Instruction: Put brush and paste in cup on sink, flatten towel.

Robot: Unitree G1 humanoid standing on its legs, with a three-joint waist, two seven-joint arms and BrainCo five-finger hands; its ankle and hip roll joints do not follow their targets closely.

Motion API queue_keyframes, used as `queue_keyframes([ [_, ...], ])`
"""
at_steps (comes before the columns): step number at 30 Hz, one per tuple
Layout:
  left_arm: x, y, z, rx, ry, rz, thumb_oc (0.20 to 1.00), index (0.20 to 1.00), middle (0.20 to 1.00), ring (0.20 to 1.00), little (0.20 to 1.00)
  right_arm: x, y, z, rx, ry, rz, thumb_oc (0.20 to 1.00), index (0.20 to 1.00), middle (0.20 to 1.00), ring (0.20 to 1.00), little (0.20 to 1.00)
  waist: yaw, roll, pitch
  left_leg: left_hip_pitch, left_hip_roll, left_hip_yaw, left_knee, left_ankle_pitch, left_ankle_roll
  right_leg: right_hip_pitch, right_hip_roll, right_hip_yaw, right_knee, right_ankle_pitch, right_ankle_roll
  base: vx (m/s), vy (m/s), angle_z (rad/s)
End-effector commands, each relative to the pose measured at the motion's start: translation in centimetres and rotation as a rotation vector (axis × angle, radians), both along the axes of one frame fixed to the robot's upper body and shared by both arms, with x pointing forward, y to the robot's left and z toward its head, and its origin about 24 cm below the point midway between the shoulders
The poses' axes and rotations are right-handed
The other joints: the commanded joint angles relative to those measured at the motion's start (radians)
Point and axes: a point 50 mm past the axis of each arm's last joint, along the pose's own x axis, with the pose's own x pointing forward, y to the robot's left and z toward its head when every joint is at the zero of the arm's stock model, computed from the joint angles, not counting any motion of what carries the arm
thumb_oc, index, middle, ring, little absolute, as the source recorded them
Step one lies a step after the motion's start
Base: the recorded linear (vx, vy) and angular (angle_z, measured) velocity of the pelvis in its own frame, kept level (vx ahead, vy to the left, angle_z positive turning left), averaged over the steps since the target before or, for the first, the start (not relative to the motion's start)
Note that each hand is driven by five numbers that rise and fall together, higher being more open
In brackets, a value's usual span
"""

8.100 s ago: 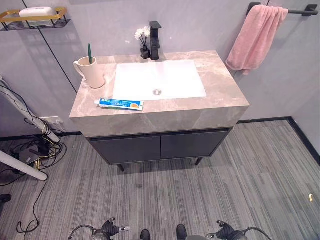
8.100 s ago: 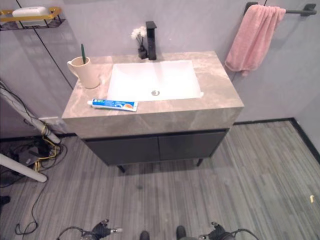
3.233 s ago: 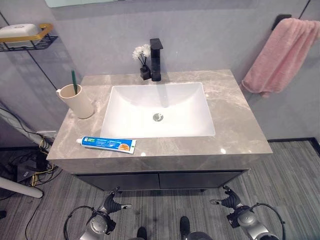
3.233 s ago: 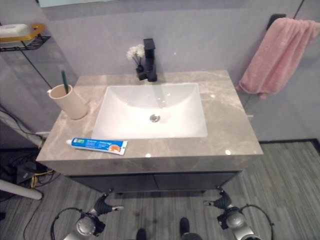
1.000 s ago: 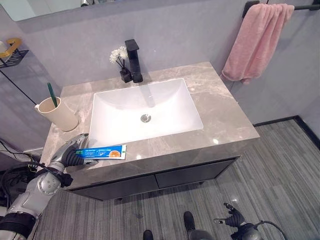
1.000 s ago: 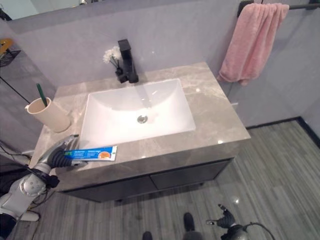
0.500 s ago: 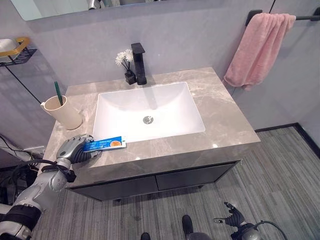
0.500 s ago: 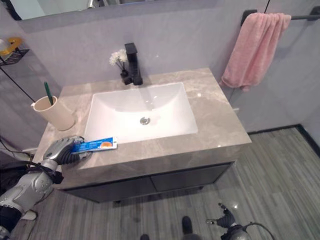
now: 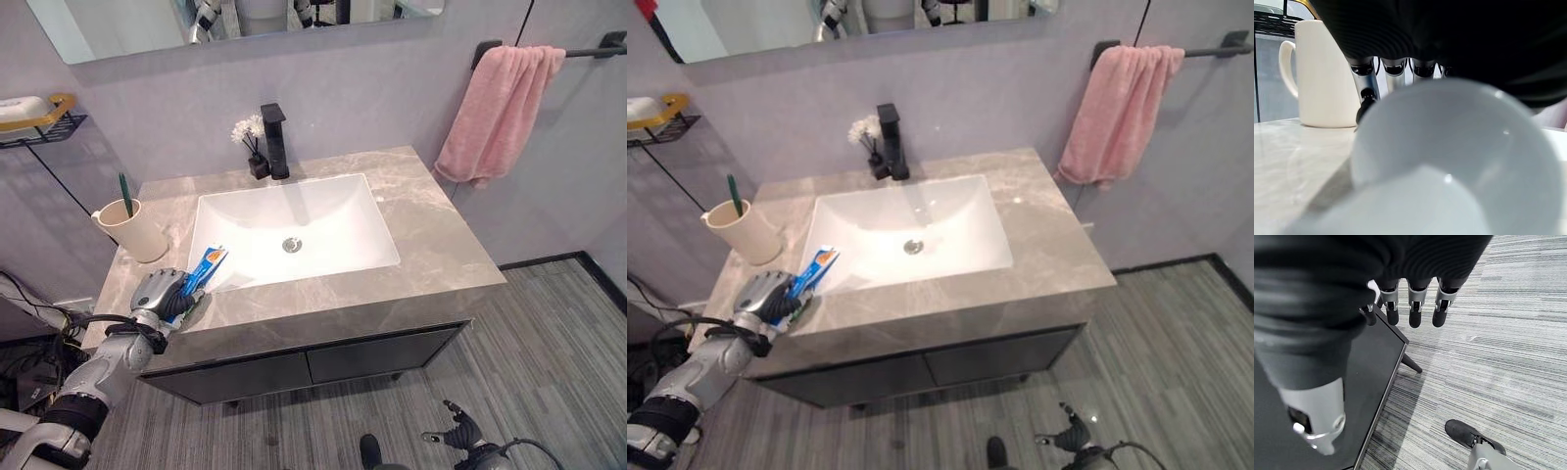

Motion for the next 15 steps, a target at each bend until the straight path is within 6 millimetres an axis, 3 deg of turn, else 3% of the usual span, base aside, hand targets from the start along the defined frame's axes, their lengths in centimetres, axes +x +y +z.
queue_keyframes([
  [1, -2.1, -0.9, -3.6, 0.005, 0.157, -0.034, 0.200, 0.200, 0.200, 0.200, 0.200, 1.5, 0.4, 0.4, -0.010, -0.059, 0.005, 1.000, 1.000, 1.000, 1.000, 1.000, -0.005, -0.051, 0.047, 0.013, -0.020, 0.001, 0.010, -0.012, -0.001, 0.042, -0.060, 0.011, 0.007, -0.007, 0.088, 0.00, 0.000, 0.00],
  [5, -1.5, -1.0, -1.5, 0.002, 0.042, -0.046, 0.200, 0.200, 0.200, 0.200, 0.200, 1.4, 0.2, 0.2, 0.002, -0.061, -0.063, 1.000, 1.000, 1.000, 1.000, 1.000, 0.004, -0.054, 0.042, 0.017, -0.017, -0.004, 0.010, -0.011, -0.004, 0.053, -0.059, 0.004, 0.007, -0.012, 0.085, 0.00, -0.008, 0.01],
  [11, -0.5, -0.6, 4.3, 0.061, -0.243, -0.068, 0.200, 0.200, 0.200, 0.200, 0.200, 1.6, -1.5, 0.9, 0.052, -0.166, -0.338, 1.000, 1.000, 1.000, 1.000, 1.000, 0.010, -0.061, 0.026, 0.019, -0.010, -0.013, 0.010, 0.001, -0.011, 0.069, -0.055, -0.008, 0.007, -0.012, 0.076, -0.02, -0.041, 0.03],
  [15, -0.2, 0.2, 8.2, 0.134, -0.411, -0.066, 0.200, 0.200, 0.200, 0.200, 0.200, 2.4, -3.0, 2.6, 0.074, -0.304, -0.460, 1.000, 1.000, 1.000, 1.000, 1.000, 0.000, -0.060, 0.014, 0.022, -0.005, -0.018, 0.010, 0.002, -0.016, 0.079, -0.056, -0.014, 0.007, -0.016, 0.071, -0.01, -0.029, 0.10],
])
